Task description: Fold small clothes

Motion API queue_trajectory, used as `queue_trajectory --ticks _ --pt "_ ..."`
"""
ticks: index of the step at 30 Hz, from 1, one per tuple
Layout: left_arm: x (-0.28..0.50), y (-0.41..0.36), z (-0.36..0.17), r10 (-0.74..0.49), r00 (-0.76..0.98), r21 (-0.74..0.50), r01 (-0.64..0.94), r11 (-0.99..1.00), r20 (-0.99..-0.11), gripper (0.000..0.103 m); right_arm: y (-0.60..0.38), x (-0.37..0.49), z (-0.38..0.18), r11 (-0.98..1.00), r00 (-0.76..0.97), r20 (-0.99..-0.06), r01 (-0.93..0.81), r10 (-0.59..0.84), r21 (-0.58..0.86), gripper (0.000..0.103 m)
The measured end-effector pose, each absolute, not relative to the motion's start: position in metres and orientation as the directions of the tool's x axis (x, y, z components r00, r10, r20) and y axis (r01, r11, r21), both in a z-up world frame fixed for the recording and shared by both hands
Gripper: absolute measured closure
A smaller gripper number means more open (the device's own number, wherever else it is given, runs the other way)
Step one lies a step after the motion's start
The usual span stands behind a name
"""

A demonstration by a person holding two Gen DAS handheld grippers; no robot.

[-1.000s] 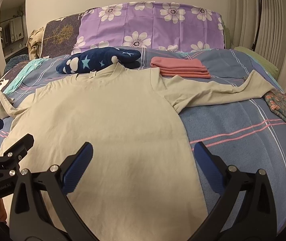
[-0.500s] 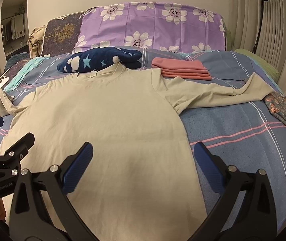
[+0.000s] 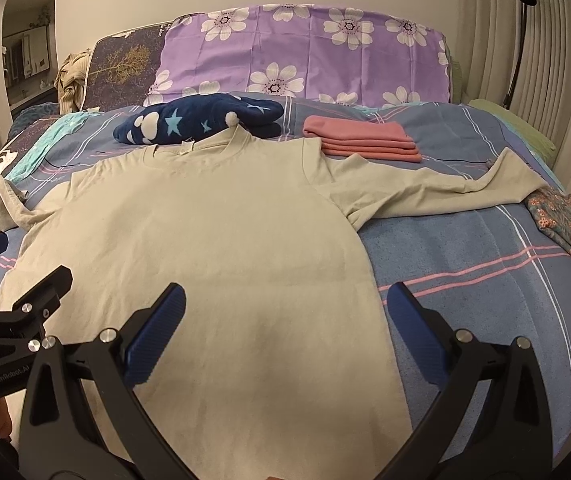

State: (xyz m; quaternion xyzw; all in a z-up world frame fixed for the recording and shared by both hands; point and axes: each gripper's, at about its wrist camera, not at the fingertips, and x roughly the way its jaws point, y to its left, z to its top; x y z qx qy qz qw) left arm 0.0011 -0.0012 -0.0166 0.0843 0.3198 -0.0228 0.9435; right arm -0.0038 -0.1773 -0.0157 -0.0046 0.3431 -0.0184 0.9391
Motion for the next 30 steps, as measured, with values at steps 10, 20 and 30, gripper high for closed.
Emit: queue_trajectory --ticks 10,20,30 --pt "0.0017 -0.0019 -0.0179 0.011 0.793 0.146 0.098 0.984 -0.609 0.001 -0.1737 -0.0064 -0.0157 0.999 0.768 -0.639 0.029 -0.037 -0.023 0.002" --pt "0.0016 -0.0021 -0.0181 0.011 0.793 0.146 0.098 0.984 -0.609 0.001 -0.1726 -0.0067 -0.0171 0.999 0.762 -0.646 0.033 -0.040 -0.023 0.002" --pt "0.0020 -0.0018 -0.0176 0.011 0.792 0.145 0.098 0.985 -0.610 0.001 -0.1756 -0.0003 -0.0255 0.998 0.734 -0.677 0.056 -0.056 -0.022 0.002"
